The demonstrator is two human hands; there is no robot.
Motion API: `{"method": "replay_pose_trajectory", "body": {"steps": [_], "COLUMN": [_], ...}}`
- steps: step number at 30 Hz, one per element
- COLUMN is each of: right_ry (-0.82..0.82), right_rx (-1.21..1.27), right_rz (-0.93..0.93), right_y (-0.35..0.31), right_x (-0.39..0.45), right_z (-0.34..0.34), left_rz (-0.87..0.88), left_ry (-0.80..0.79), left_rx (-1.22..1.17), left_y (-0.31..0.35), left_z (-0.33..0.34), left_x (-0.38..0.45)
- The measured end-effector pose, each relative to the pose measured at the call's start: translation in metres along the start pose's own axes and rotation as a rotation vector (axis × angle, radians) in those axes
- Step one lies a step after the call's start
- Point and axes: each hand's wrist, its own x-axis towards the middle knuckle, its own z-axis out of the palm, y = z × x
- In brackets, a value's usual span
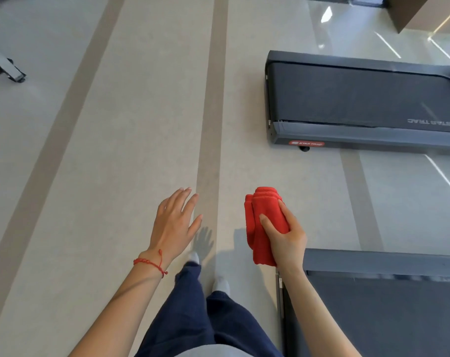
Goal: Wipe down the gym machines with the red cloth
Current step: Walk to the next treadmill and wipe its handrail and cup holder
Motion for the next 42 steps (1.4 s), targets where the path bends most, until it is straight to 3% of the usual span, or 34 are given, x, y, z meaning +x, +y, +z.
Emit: {"method": "replay_pose_trajectory", "body": {"steps": [12,20,28,42], "right_ry": [0.139,0.270,0.444,0.761], "right_rx": [-0.019,0.036,0.084,0.237], "right_rz": [0.067,0.130,0.174,0.308], "right_y": [-0.058,-0.085,-0.088,-0.074], "right_x": [0.120,0.181,0.226,0.287], "right_z": [0.077,0.093,0.056,-0.050], "left_rz": [0.155,0.335,0.497,0.850], "left_ry": [-0.111,-0.104,-0.155,-0.220], "left_rx": [-0.019,-0.014,0.003,-0.031], "left_y": [-0.059,-0.060,-0.013,0.134], "left_z": [-0.011,-0.006,0.016,0.064], "left_x": [0.186,0.280,0.359,0.472]}}
